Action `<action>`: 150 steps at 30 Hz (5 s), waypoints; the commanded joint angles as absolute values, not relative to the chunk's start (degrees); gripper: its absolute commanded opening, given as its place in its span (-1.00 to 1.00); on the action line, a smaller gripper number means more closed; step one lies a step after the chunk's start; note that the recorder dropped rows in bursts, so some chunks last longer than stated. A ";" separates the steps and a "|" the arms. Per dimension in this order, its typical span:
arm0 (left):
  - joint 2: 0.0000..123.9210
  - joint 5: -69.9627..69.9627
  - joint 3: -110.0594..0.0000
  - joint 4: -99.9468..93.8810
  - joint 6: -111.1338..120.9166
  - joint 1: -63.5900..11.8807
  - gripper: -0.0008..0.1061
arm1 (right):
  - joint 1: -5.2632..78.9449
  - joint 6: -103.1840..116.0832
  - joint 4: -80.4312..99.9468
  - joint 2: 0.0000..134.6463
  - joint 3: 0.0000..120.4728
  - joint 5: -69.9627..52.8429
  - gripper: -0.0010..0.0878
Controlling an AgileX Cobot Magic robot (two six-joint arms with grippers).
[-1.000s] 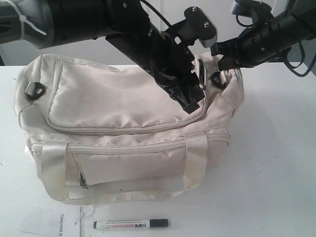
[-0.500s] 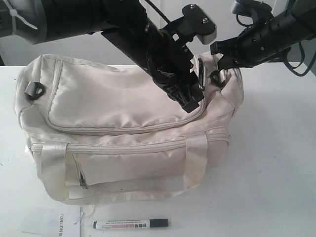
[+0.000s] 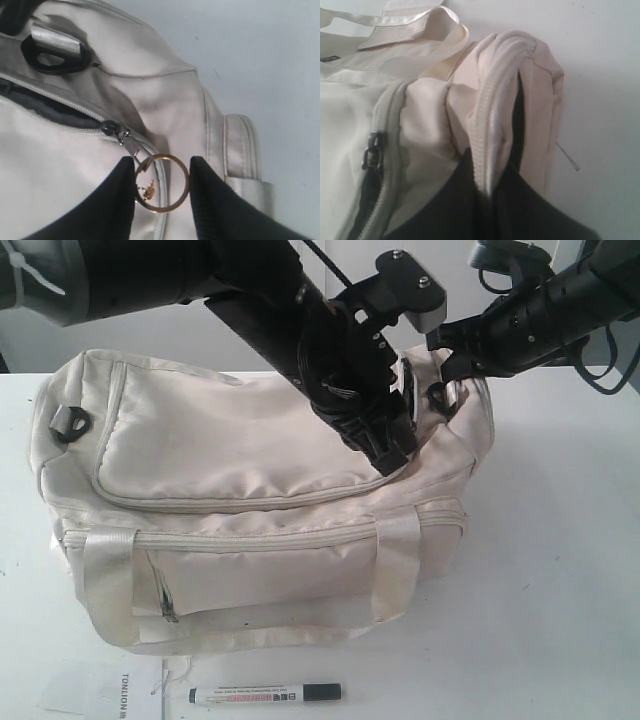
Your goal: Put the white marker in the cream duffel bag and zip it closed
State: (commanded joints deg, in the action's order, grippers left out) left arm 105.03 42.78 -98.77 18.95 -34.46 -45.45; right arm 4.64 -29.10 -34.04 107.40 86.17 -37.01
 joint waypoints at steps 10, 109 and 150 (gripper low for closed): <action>104.72 44.74 -98.77 18.95 -34.46 -45.45 -0.99 | 4.64 -29.10 -34.04 107.40 86.17 -37.01 -0.98; 118.34 52.59 -98.77 51.88 -16.30 -34.40 0.11 | 4.64 -28.42 -33.93 107.40 86.17 -36.81 -0.98; 119.44 51.70 -98.77 59.09 -11.66 -35.52 -0.93 | 4.64 -28.68 -33.93 107.40 86.17 -36.50 -0.98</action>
